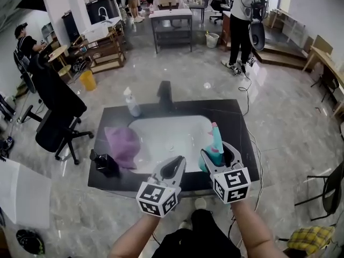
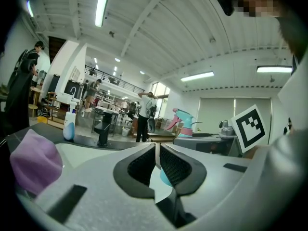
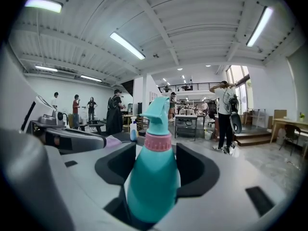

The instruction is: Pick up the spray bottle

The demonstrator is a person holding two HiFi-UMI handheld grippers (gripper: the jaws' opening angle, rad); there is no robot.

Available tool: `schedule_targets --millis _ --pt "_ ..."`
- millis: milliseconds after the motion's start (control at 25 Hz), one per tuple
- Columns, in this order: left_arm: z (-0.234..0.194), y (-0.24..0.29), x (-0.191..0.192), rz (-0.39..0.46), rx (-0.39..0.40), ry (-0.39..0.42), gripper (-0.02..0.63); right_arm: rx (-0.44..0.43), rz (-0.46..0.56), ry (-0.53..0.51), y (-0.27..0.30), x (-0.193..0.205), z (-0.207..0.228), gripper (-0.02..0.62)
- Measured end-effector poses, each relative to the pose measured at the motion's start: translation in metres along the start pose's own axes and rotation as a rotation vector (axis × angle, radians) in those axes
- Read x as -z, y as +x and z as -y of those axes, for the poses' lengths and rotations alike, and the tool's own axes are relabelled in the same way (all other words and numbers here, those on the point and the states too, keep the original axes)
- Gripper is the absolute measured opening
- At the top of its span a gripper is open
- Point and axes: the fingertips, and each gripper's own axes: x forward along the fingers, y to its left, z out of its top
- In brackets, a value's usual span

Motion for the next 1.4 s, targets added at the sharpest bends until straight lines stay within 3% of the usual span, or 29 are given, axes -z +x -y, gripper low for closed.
schedule_targets --millis 320,960,1400 --pt "0.023 -0.018 0.009 -0.006 0.010 -0.008 0.008 0.014 0.000 0.009 -0.040 0.004 -0.006 0.249" --pt "0.096 -0.009 0.038 -0.034 -0.003 -0.051 0.008 -0.001 -0.020 0.047 -0.119 0.034 0.034 0.249" --pt "0.130 -0.026 0.035 -0.012 -0.008 -0.059 0.008 -0.022 0.000 0.042 -0.160 0.034 0.029 0.249"
